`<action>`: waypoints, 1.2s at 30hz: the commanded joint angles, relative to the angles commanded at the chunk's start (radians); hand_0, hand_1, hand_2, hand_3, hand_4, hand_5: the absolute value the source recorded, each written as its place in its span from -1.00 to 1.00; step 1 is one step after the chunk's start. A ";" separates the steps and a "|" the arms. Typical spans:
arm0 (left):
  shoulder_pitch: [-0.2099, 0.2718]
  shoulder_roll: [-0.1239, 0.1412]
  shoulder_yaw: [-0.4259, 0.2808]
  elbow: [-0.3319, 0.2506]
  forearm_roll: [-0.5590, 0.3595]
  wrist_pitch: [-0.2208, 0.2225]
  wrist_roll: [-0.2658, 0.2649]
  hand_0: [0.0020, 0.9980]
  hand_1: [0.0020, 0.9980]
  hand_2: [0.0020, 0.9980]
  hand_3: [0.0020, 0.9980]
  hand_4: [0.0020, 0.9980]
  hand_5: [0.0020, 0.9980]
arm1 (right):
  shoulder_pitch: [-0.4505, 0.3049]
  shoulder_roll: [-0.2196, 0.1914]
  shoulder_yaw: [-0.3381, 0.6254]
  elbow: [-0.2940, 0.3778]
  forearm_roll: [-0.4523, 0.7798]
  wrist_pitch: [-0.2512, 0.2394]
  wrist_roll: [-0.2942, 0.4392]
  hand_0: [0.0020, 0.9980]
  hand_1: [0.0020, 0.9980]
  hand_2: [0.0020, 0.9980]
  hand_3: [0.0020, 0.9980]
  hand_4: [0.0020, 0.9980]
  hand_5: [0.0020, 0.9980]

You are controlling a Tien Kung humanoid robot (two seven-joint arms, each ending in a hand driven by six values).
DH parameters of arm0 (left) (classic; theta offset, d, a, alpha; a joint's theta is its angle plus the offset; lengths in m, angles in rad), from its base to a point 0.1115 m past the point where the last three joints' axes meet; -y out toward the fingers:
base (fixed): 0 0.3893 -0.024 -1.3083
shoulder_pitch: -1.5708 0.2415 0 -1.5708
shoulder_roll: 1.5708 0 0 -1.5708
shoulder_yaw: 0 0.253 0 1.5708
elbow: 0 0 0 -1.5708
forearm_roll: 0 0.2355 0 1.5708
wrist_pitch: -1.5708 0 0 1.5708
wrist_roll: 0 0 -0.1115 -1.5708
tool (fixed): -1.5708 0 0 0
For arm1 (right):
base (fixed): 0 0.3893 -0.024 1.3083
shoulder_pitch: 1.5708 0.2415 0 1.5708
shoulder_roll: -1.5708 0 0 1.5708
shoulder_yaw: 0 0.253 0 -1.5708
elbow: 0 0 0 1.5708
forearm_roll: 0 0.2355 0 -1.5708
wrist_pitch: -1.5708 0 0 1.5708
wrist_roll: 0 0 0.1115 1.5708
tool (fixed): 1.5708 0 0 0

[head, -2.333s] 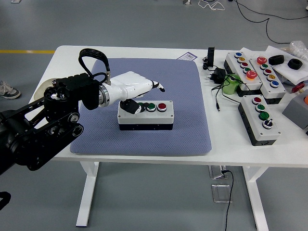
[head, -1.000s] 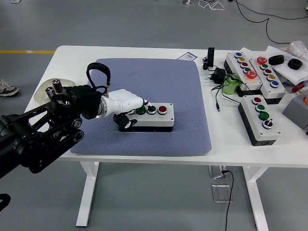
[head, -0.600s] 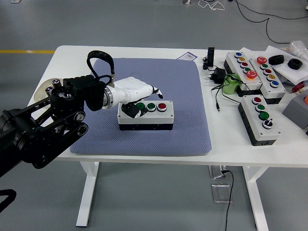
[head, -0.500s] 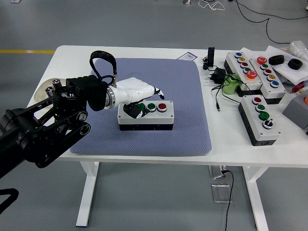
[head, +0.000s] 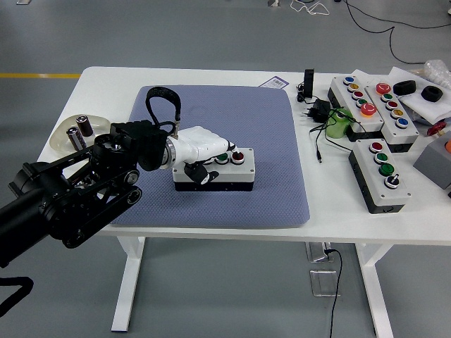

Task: Pick up the button,place it on the desk,press the button,press the button

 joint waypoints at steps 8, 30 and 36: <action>-0.005 -0.010 0.025 0.013 -0.001 0.001 0.003 -0.98 -1.00 -0.98 0.66 0.13 -1.00 | -0.003 0.000 -0.001 0.000 0.000 -0.001 -0.001 0.30 0.12 0.18 0.27 -0.51 -0.49; 0.049 0.017 -0.307 -0.043 -0.360 0.344 0.005 0.22 0.54 0.79 1.00 0.84 1.00 | 0.002 0.000 0.006 0.000 -0.005 0.001 0.000 0.30 0.12 0.18 0.27 -0.51 -0.50; 0.069 0.013 -0.402 0.052 -0.614 0.500 0.010 0.22 0.54 0.79 1.00 0.84 1.00 | 0.003 0.001 0.005 0.000 -0.002 0.000 0.001 0.30 0.12 0.18 0.27 -0.51 -0.50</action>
